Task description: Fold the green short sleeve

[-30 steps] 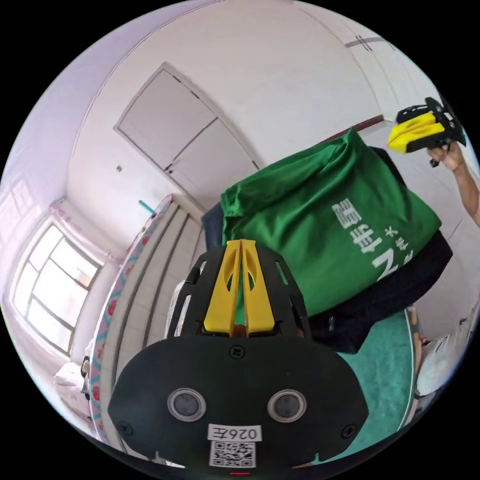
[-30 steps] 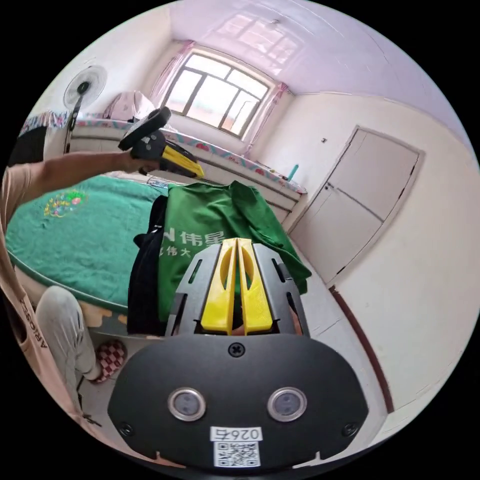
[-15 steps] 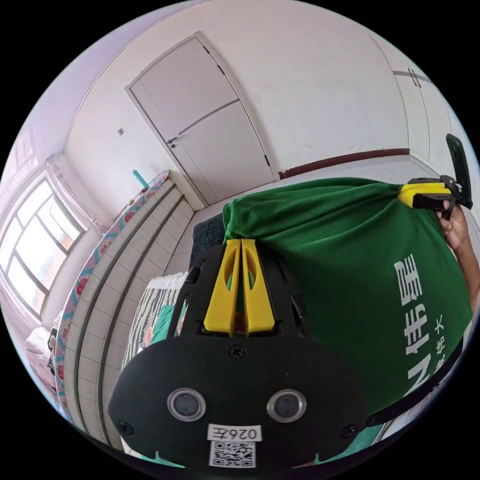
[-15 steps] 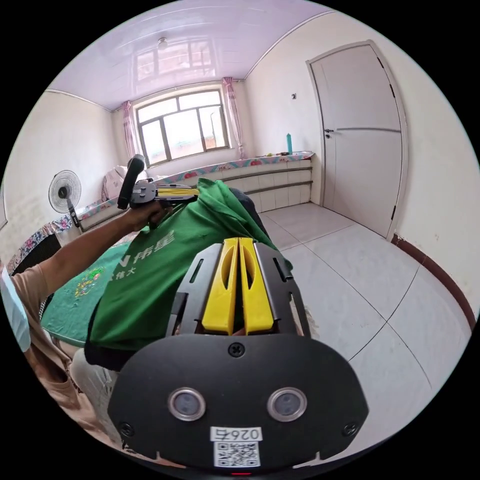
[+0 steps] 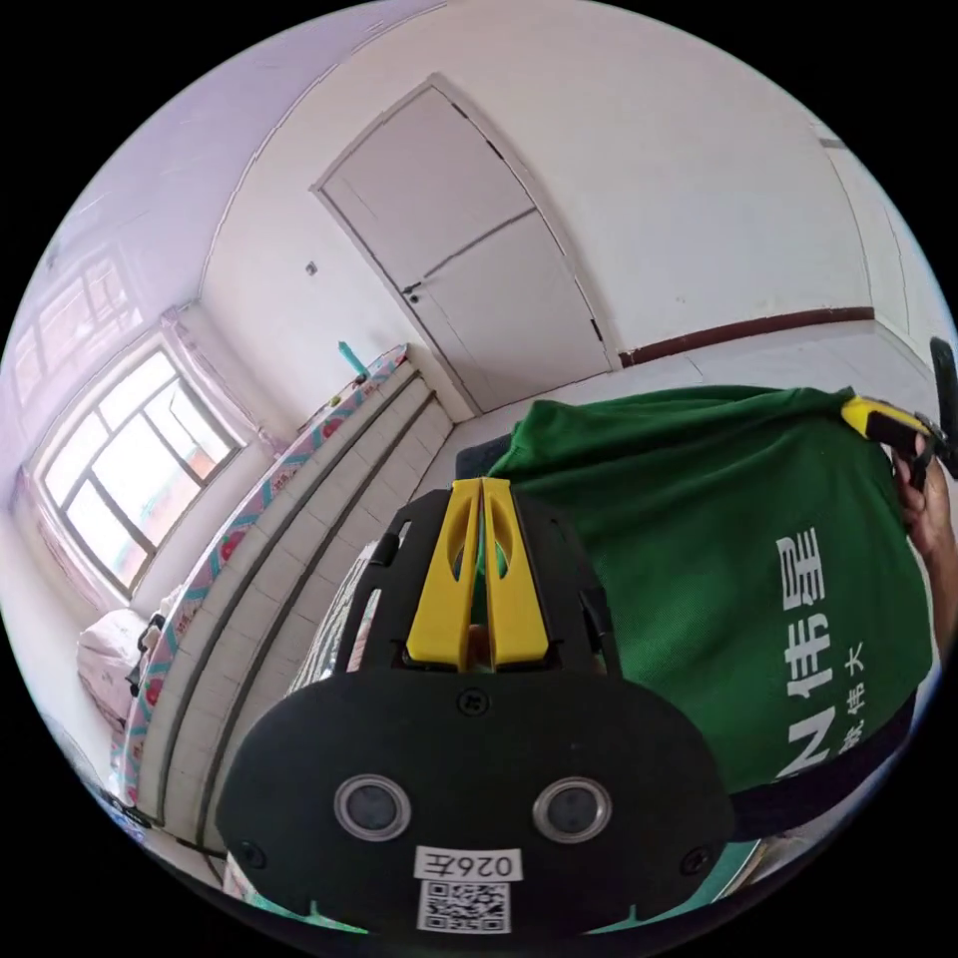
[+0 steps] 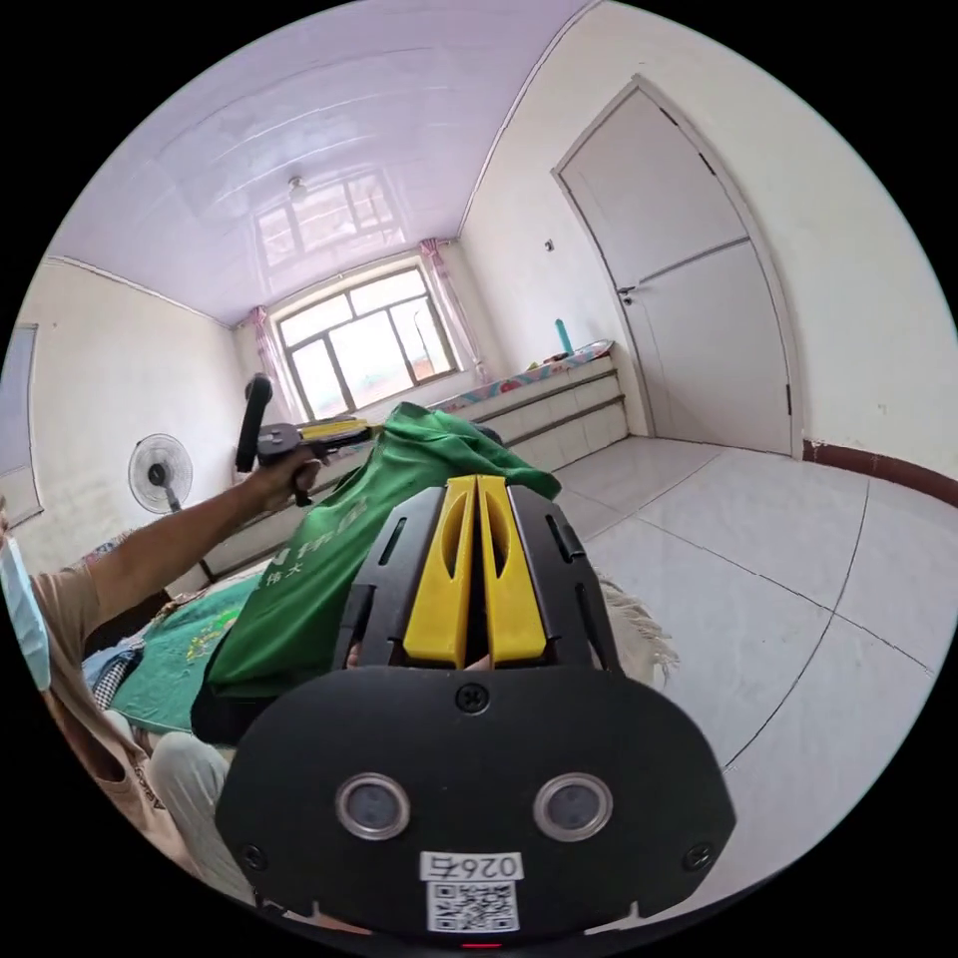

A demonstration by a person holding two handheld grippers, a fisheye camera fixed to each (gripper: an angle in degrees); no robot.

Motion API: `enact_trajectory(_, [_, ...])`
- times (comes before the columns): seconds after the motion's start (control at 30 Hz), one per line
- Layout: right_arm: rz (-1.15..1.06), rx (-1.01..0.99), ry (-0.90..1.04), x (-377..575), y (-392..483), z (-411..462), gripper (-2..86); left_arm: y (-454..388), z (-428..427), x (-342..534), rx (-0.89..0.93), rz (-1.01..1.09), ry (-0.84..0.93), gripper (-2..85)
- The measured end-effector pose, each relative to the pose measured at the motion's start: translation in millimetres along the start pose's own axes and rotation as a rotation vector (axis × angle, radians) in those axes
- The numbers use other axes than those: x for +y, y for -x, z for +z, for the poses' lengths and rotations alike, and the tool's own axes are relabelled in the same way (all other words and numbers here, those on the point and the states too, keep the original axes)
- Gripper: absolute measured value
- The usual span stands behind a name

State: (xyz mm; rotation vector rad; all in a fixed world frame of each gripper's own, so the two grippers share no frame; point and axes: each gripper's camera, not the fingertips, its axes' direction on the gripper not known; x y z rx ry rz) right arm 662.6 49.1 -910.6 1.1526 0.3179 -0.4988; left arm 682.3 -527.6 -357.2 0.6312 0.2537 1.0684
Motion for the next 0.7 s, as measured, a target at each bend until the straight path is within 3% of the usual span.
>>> enact_trajectory(0.13, [-0.103, 0.261, -0.101, 5.6, 73.1, -56.1, -0.8, 41.2, -58.0, 58.4, 0.007, -0.184, -0.02, -0.8])
enact_trajectory(0.23, [-0.197, 0.307, -0.299, 19.4, 146.9, -109.2, -0.4, 55.0, -119.5, 130.2, 0.101, -0.262, -0.085, -0.8])
enact_trajectory(0.3, [-0.214, 0.256, -0.382, 26.5, 191.7, -134.7, 0.6, 54.5, -156.2, 178.0, 0.118, -0.277, -0.091, -0.8])
enact_trajectory(0.37, [-0.199, 0.077, -0.439, 33.5, 244.2, -152.1, 0.7, 51.3, -207.5, 246.4, 0.11, -0.319, -0.056, -0.8])
enact_trajectory(0.5, [-0.36, -0.095, -0.296, 28.6, 347.1, -124.2, -0.7, 48.3, -301.6, 365.9, 0.026, -0.442, 0.0, -1.0])
enact_trajectory(0.6, [-0.497, -0.225, -0.152, 19.6, 449.8, -79.5, -0.9, 40.2, -392.9, 476.1, -0.184, -0.553, 0.082, -1.0])
enact_trajectory(0.7, [-0.532, -0.504, -0.021, 3.4, 557.2, -32.8, -0.9, 21.1, -485.2, 593.4, -0.451, -0.696, 0.206, -1.0])
